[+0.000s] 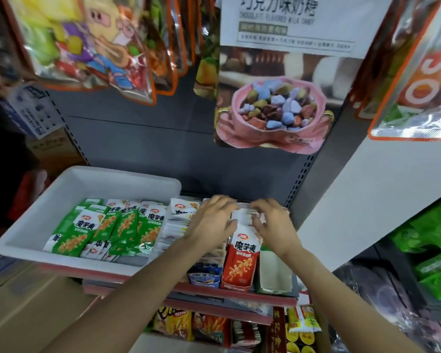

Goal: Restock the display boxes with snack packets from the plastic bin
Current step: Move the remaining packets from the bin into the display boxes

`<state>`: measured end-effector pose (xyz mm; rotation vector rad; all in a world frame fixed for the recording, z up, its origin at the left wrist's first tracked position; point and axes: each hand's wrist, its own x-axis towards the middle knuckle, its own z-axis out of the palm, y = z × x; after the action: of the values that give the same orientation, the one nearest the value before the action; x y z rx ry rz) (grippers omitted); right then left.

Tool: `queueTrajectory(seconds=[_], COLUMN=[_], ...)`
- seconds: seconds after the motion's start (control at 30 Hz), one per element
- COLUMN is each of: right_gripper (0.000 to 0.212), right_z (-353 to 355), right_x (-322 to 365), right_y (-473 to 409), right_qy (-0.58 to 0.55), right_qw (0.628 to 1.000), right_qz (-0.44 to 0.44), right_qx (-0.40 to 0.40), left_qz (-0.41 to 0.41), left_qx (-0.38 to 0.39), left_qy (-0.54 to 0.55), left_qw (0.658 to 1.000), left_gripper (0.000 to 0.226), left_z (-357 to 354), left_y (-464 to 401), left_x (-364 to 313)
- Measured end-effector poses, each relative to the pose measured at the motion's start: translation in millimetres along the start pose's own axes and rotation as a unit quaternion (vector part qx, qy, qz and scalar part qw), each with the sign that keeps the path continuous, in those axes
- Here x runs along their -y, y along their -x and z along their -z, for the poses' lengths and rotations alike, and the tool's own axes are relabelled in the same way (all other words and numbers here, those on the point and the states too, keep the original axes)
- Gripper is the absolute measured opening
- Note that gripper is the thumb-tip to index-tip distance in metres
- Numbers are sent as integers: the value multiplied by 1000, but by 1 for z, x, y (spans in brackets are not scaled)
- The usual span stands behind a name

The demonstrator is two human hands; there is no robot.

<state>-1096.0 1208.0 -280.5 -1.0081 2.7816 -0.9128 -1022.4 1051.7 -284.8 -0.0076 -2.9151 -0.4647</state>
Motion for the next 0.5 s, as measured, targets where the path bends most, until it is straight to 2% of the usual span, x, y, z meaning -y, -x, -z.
queueTrajectory(seconds=[0.17,0.27,0.37,0.5], right_gripper=[23,22,21,25], right_z=[-25,-57,-99,-155], right_x=[71,118,163,207], right_y=[-19,-31,-41,-53], right_qy=[-59,-74,-61,-17], right_qw=[996,991,987,981], right_qz=[64,90,116,113], right_qx=[30,62,96,158], left_qz=[82,170,271,343], left_qx=[-119,-159,-122,-21], left_qy=[57,85,86,73], left_qw=[988,969,951,936], left_gripper=[23,19,23,17], left_z=[26,38,47,54], left_y=[40,74,109,144], left_x=[47,94,147,212])
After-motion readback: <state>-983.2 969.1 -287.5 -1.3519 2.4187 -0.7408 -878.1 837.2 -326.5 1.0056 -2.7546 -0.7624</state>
